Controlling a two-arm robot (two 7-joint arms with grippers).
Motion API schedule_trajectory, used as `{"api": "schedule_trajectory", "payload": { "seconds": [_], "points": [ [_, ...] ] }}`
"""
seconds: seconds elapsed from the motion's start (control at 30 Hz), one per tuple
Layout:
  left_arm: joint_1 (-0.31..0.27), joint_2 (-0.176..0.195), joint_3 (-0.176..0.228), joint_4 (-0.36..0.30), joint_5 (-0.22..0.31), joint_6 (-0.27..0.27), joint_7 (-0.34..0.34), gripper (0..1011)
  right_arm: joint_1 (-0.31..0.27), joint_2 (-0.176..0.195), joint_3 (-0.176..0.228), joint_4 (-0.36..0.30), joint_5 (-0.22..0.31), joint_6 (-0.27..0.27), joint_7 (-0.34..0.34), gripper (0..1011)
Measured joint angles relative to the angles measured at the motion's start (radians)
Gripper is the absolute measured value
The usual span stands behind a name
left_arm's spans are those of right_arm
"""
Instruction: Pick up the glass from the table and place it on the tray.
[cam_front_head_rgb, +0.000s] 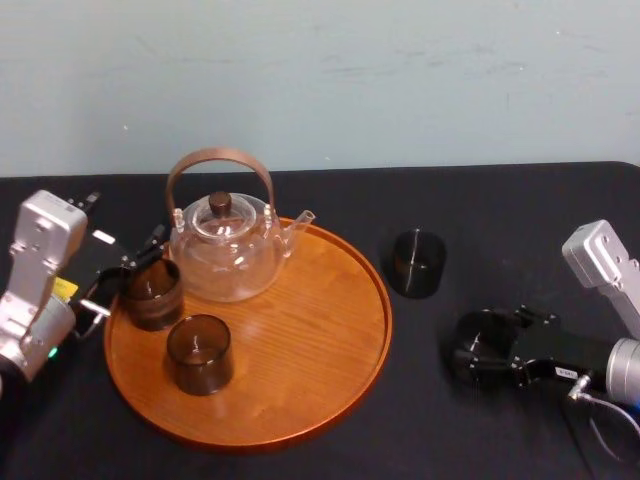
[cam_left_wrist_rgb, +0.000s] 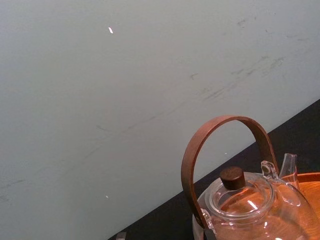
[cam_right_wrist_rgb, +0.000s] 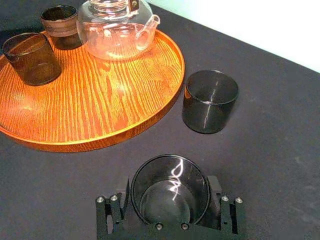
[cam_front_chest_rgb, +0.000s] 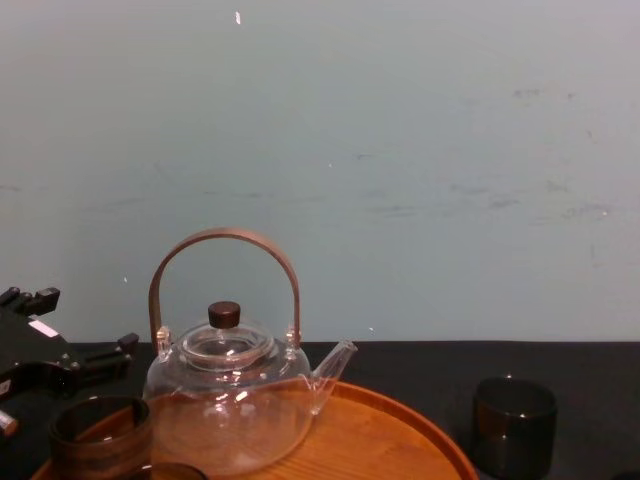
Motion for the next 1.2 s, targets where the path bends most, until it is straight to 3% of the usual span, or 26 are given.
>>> {"api": "schedule_trajectory", "payload": {
  "seconds": [0.13, 0.77, 1.2],
  "points": [
    [0.000, 0.000, 0.000, 0.000, 0.000, 0.000, 0.000, 1001, 0.000, 0.000, 0.001, 0.000, 0.001, 0.000, 0.000, 905],
    [0.000, 0.000, 0.000, 0.000, 0.000, 0.000, 0.000, 1001, 0.000, 0.000, 0.002, 0.000, 0.004, 0.002, 0.000, 904],
    [0.000, 0.000, 0.000, 0.000, 0.000, 0.000, 0.000, 1001, 0.036, 0.025, 0.000, -0.017, 0.048, -0.018, 0.062, 903]
  ]
}}
